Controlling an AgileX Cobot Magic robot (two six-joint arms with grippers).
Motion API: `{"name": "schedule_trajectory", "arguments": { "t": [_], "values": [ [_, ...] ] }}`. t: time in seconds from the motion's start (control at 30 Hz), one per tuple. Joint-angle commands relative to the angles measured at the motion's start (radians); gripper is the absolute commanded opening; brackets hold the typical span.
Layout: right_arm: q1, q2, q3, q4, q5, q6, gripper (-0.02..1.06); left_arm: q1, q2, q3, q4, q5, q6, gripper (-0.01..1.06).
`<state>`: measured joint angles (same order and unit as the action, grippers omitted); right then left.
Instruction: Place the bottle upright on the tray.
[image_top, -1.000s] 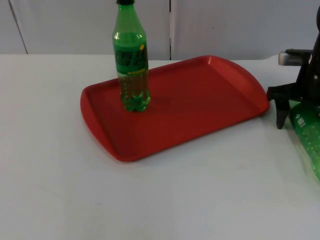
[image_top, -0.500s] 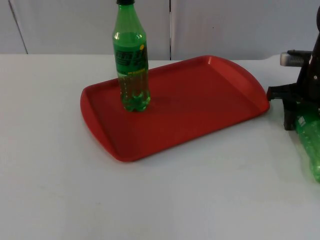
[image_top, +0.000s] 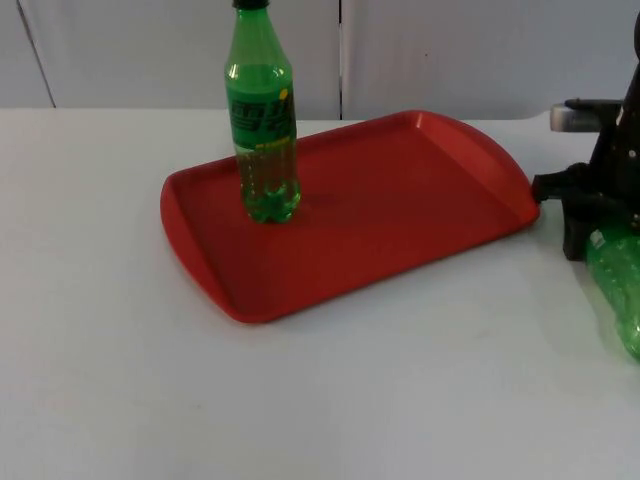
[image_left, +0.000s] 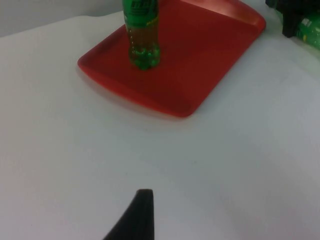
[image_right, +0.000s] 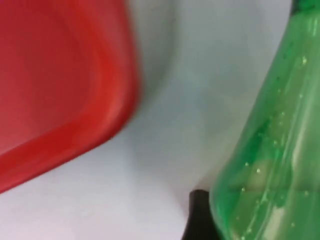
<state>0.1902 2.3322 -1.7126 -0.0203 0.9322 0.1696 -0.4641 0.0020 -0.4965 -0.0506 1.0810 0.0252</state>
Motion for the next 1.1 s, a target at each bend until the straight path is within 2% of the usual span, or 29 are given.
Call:
{"name": "schedule_trajectory", "arguments": {
  "t": [0.0, 0.27, 0.37, 0.4, 0.5, 0.53, 0.6, 0.63, 0.7, 1.0, 1.07],
  "values": [
    [-0.001, -0.044, -0.023, 0.055, 0.003, -0.094, 0.0, -0.007, -0.002, 0.003, 0.003, -0.006, -0.004, 1.05],
    [0.003, -0.161, -0.087, 0.179, -0.017, -0.268, 0.0, -0.007, -0.002, 0.003, 0.005, -0.006, -0.004, 1.05],
    [0.003, -0.229, -0.107, 0.262, -0.083, -0.385, 0.0, -0.007, -0.002, 0.003, 0.005, -0.006, -0.004, 1.05],
    [0.003, -0.229, -0.107, 0.262, -0.083, -0.385, 0.0, -0.007, -0.002, 0.003, 0.005, -0.006, -0.004, 1.05],
    [0.003, -0.307, -0.107, 0.383, -0.206, -0.507, 0.0, -0.007, -0.002, 0.003, 0.005, -0.006, -0.004, 1.05],
    [0.003, -0.326, -0.107, 0.418, -0.237, -0.534, 0.0, -0.007, -0.002, 0.003, 0.005, -0.006, -0.004, 1.05],
    [0.003, -0.336, -0.107, 0.433, -0.249, -0.546, 0.0, -0.007, -0.002, 0.003, 0.005, -0.006, -0.004, 1.05],
    [0.003, -0.361, -0.107, 0.48, -0.285, -0.582, 0.0, -0.007, -0.002, 0.003, 0.005, -0.006, -0.004, 1.05],
    [0.006, -0.395, -0.107, 0.505, -0.316, -0.612, 0.0, -0.007, -0.002, 0.003, 0.005, -0.006, -0.004, 1.05],
    [0.053, -0.487, -0.105, 0.501, -0.372, -0.661, 0.0, -0.007, -0.002, 0.003, 0.006, -0.006, -0.004, 1.05],
    [0.065, -0.515, -0.073, 0.502, -0.43, -0.661, 0.0, -0.007, -0.002, 0.003, 0.008, -0.006, -0.004, 1.05]
  ]
}}
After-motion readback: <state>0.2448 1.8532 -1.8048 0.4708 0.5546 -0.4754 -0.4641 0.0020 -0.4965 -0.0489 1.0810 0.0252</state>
